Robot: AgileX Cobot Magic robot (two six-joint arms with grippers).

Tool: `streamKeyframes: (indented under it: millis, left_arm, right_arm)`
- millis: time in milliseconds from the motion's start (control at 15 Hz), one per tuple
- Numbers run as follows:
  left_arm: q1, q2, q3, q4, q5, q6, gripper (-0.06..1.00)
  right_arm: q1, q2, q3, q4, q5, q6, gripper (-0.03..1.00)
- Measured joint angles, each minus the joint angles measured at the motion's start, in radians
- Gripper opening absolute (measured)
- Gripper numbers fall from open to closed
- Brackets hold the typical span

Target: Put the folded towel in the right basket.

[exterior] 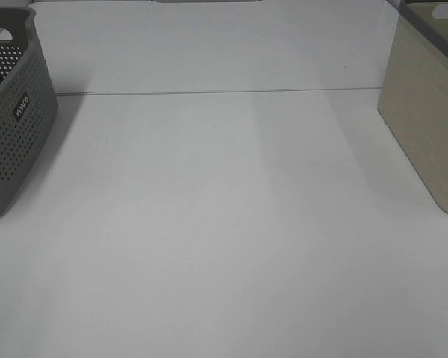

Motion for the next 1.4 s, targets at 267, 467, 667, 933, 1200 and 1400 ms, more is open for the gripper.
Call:
streamKeyframes:
  millis: [267, 467, 667, 933, 1200, 1400]
  left_arm:
    - [0.000, 0.000, 0.000, 0.000, 0.000, 0.000, 0.98]
    - [0.000, 0.000, 0.000, 0.000, 0.000, 0.000, 0.98]
    - [0.000, 0.000, 0.000, 0.000, 0.000, 0.000, 0.98]
    - [0.000, 0.000, 0.000, 0.000, 0.000, 0.000, 0.98]
    - [0.000, 0.000, 0.000, 0.000, 0.000, 0.000, 0.98]
    - [0.000, 0.000, 0.000, 0.000, 0.000, 0.000, 0.98]
  right_arm:
    - [0.000, 0.024, 0.000, 0.014, 0.000, 0.000, 0.68]
    - [0.000, 0.024, 0.000, 0.015, 0.000, 0.000, 0.68]
    - [-0.001, -0.004, 0.000, 0.016, 0.000, 0.000, 0.68]
    - [-0.063, -0.016, 0.000, 0.017, 0.000, 0.000, 0.68]
    - [-0.034, -0.016, 0.000, 0.026, 0.000, 0.000, 0.68]
    - [-0.025, -0.016, 0.000, 0.035, 0.000, 0.000, 0.68]
